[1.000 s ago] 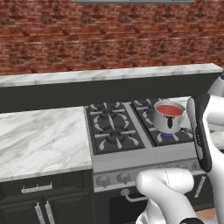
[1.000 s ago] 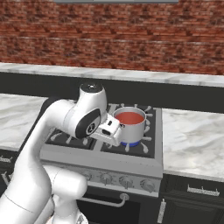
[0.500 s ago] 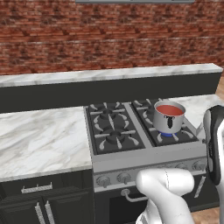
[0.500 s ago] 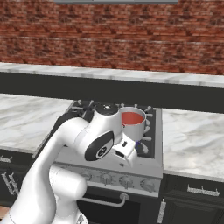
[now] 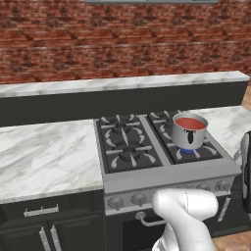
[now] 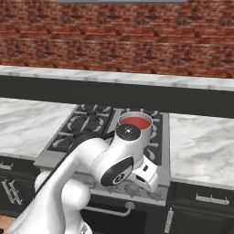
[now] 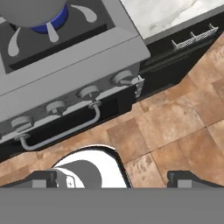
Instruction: Wait until the marinara sauce is simmered to a deep red color and then turn off the stove.
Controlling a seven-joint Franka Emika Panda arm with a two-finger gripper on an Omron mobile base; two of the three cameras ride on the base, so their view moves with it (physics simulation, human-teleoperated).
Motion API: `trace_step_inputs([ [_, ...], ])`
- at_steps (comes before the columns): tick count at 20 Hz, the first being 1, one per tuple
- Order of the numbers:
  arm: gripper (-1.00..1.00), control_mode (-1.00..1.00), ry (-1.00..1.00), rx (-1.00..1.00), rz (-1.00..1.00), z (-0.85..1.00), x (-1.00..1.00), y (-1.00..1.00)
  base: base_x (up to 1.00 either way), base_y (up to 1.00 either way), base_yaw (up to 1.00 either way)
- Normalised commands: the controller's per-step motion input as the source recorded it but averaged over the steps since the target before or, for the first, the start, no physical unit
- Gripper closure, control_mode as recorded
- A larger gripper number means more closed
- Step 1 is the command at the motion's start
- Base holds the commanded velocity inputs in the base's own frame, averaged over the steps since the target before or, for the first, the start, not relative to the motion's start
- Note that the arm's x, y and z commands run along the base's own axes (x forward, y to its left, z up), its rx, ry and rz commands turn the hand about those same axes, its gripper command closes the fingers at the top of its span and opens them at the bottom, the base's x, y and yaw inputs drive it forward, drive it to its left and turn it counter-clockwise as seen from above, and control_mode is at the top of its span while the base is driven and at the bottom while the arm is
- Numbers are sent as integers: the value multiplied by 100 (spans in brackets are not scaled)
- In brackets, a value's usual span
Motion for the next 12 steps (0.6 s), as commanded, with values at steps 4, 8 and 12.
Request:
trace_step_inputs([
  [4, -100, -100, -2, 0, 0, -10, 0, -20, 0, 0, 0],
  [8, -100, -100, 0, 0, 0, 0, 0, 0, 0, 0, 0],
  [12, -100, -100, -14, -4, 0, -23, 0, 0, 0, 0, 0],
])
